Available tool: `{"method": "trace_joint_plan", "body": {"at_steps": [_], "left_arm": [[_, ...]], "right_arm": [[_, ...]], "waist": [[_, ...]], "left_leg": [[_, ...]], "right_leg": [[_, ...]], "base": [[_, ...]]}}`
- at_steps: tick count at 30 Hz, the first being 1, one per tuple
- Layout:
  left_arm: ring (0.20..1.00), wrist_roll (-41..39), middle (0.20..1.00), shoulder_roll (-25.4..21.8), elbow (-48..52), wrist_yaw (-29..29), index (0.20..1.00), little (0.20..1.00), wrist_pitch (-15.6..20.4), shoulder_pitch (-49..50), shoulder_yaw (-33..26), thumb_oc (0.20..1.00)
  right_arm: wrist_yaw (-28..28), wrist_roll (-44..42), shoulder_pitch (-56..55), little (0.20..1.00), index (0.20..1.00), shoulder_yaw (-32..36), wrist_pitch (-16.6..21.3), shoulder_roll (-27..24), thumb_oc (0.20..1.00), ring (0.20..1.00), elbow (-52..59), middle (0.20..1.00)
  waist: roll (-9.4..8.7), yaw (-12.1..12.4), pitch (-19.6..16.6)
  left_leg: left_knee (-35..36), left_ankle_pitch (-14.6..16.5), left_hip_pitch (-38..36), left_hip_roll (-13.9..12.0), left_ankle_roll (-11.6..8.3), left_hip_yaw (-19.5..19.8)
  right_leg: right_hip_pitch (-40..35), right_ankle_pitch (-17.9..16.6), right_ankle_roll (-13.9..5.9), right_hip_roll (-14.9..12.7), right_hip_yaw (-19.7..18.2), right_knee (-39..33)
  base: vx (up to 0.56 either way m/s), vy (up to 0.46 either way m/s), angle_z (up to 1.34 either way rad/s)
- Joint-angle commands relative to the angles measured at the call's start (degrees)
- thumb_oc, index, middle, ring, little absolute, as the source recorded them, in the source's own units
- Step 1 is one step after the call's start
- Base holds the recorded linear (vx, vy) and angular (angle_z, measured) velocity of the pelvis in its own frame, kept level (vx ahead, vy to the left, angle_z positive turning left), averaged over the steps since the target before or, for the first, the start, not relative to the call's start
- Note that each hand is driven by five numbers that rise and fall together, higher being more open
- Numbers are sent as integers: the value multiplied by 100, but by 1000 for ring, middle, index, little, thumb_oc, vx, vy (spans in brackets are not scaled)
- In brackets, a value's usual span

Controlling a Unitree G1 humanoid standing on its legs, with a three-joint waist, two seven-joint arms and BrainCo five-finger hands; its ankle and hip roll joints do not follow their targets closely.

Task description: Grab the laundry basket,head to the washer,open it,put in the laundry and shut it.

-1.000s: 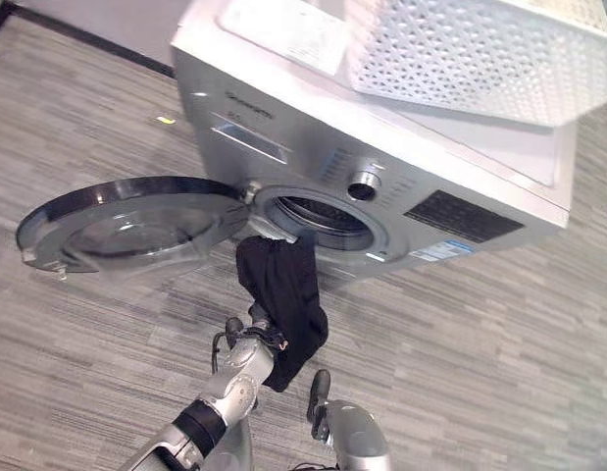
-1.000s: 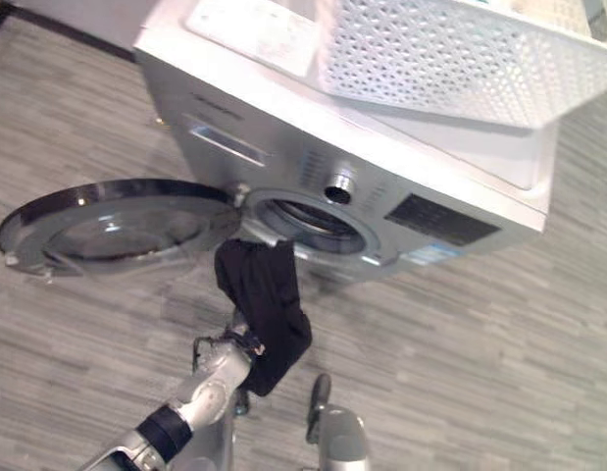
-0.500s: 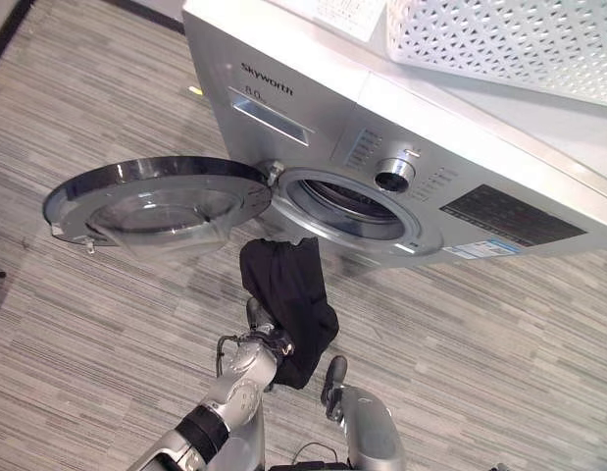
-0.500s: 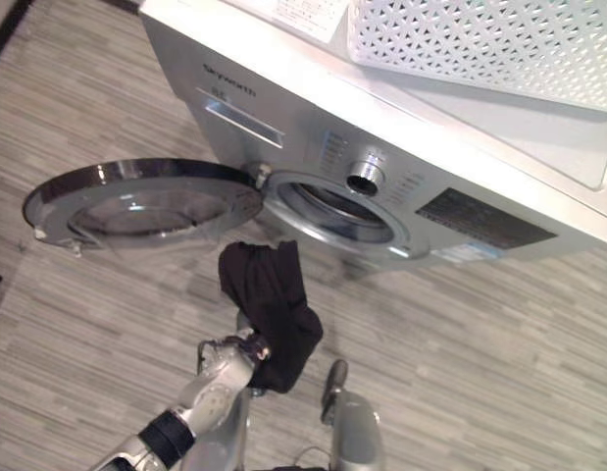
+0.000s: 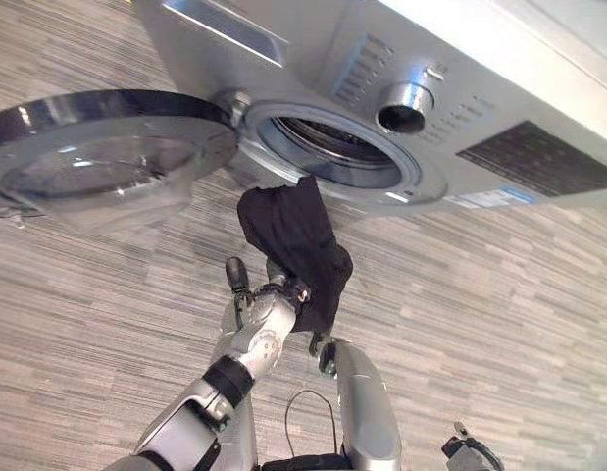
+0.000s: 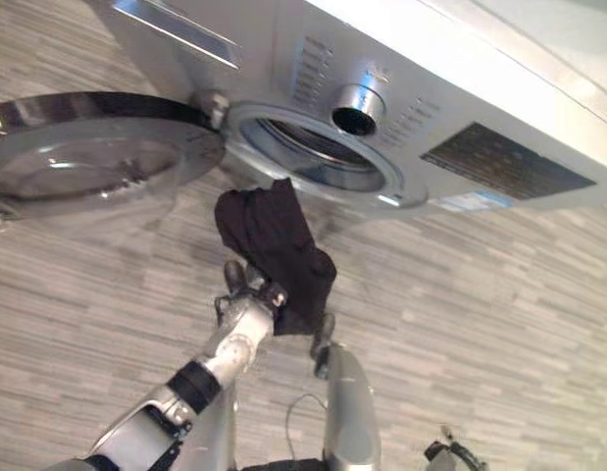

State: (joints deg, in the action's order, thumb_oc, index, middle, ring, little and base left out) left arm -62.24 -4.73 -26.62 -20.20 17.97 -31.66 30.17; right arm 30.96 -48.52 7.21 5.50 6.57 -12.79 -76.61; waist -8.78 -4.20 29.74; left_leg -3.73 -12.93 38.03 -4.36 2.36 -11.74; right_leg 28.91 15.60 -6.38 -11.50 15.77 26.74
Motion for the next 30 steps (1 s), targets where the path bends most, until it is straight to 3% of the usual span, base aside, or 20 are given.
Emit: {"method": "trace_joint_plan", "body": {"at_steps": [1,5,9,19,20,22,25,26,30], "left_arm": [[200,-60,200,548,514,-52,200,200,432,-183,228,200],[200,-207,200,976,-69,-229,200,200,578,-1079,87,200],[200,-279,200,1025,-769,-457,200,200,752,-2167,-431,200],[200,-455,200,547,-1788,-850,200,200,1078,-3940,-1348,200],[200,-413,200,132,-2300,-911,200,200,1002,-4441,-1577,200],[200,-273,200,-149,-2618,-970,200,200,888,-4757,-1648,200],[200,180,200,-446,-3018,-1048,200,200,596,-5112,-1479,200],[200,701,200,-712,-3399,-1078,200,200,274,-5359,-1231,200],[200,1059,200,-1070,-4016,-1104,200,200,-69,-6045,-860,200]], "right_arm": [[245,-226,-524,1000,1000,-325,428,-198,1000,1000,174,1000],[342,-729,-415,1000,1000,-179,560,-259,1000,1000,-20,1000],[444,-660,-275,1000,1000,-241,640,-340,1000,1000,-56,1000],[620,-849,216,1000,1000,-412,1042,66,1000,1000,193,1000],[650,-984,464,1000,1000,-415,1248,107,1000,1000,266,1000],[652,-1048,583,1000,1000,-391,1343,95,1000,1000,319,1000],[659,-1092,685,1000,1000,-360,1466,23,1000,1000,358,1000],[634,-1092,684,1000,1000,-291,1519,-48,1000,1000,355,1000],[690,-1026,929,1000,1000,-290,1535,-224,1000,1000,342,1000]], "waist": [[203,26,5],[197,-106,5],[106,-292,5],[153,-592,3],[149,-650,1],[151,-705,1],[175,-755,2],[223,-799,2],[325,-824,-32]], "left_leg": [[-457,1027,66,-1,-328,288],[-398,956,235,-26,-355,316],[-372,914,294,-116,-390,310],[-386,842,668,-269,-528,306],[-368,835,763,-324,-564,271],[-378,849,845,-351,-575,255],[-414,871,941,-364,-579,241],[-465,886,1041,-371,-582,230],[-459,924,1147,-334,-585,182]], "right_leg": [[214,-515,413,338,426,-778],[503,-415,459,372,376,-613],[685,-376,494,474,300,-498],[1079,-315,557,603,303,-461],[1162,-371,534,642,304,-540],[1221,-413,520,655,289,-605],[1295,-448,520,662,270,-652],[1352,-480,518,653,254,-694],[1425,-537,494,636,212,-836]], "base": [[-21,-82,-8],[1,-52,-2],[-2,-74,-9],[29,-72,-4],[56,-32,-14],[63,-13,-16],[50,7,-3],[46,33,6],[40,44,7]]}}
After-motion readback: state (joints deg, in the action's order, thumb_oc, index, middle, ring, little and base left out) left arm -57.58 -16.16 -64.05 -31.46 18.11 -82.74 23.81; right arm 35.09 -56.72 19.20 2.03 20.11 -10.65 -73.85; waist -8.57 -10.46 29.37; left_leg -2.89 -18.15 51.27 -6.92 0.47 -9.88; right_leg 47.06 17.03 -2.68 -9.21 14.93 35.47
